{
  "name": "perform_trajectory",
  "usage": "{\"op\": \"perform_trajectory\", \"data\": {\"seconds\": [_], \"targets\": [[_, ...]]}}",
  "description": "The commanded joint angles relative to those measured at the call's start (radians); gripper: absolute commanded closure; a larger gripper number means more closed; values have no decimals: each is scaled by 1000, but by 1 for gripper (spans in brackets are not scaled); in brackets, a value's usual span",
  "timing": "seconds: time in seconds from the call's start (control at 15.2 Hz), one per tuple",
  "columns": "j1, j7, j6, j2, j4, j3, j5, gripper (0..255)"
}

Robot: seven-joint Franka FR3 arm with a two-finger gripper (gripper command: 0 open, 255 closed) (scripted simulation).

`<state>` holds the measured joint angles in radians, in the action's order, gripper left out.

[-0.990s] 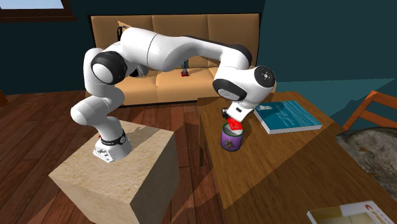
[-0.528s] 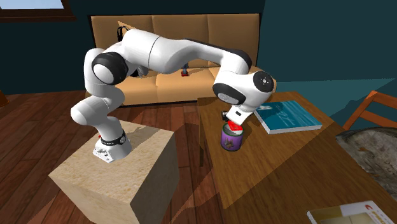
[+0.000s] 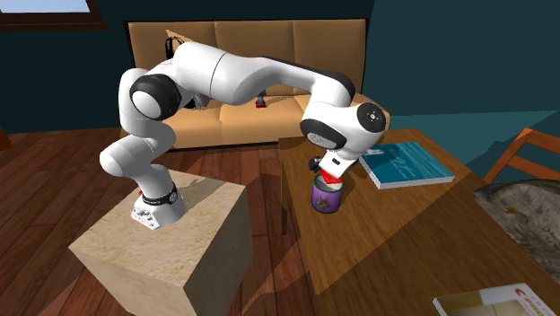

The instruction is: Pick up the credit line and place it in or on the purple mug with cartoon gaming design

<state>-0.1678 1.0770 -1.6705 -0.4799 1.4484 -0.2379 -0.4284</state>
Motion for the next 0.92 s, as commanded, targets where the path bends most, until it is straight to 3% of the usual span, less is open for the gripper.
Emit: {"op": "perform_trajectory", "data": {"seconds": [0.0,0.07,0.33,0.86], "targets": [[0,0,0,0,1,0,0,0],[-1,-2,-1,0,3,1,0,0],[-25,20,129,-33,-155,10,14,0],[-25,20,129,-33,-155,10,14,0]]}}
